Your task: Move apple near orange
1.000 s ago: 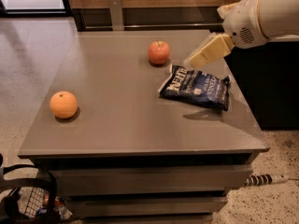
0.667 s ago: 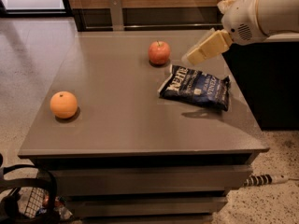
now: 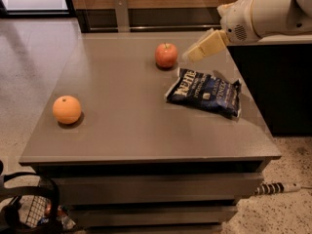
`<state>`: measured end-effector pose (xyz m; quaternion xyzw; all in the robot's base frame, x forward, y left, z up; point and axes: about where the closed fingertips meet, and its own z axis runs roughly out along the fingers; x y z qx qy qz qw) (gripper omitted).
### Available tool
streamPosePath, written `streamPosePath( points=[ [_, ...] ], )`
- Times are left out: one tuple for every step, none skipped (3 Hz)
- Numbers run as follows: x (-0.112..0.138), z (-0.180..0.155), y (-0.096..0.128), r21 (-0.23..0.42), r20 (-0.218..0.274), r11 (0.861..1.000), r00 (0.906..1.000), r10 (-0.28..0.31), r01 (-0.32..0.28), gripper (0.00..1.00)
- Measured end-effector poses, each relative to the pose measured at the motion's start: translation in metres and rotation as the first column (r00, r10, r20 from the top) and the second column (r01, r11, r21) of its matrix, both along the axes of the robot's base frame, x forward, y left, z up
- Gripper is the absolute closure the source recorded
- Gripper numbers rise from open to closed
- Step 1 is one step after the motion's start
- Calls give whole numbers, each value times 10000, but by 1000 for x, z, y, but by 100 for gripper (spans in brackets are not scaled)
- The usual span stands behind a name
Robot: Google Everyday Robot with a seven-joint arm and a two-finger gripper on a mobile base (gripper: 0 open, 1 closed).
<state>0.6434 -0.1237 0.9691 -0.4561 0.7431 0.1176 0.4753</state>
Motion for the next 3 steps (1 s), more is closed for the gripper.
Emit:
streamPosePath(
  points=[
    [50,-29,10,478,-409,9989,9992,12,7,0],
    [86,-53,24,846,-570,9964,9984,22,27,0],
    [110,-66,38,1298,-578,9915,9982,159,-83,0]
  ],
)
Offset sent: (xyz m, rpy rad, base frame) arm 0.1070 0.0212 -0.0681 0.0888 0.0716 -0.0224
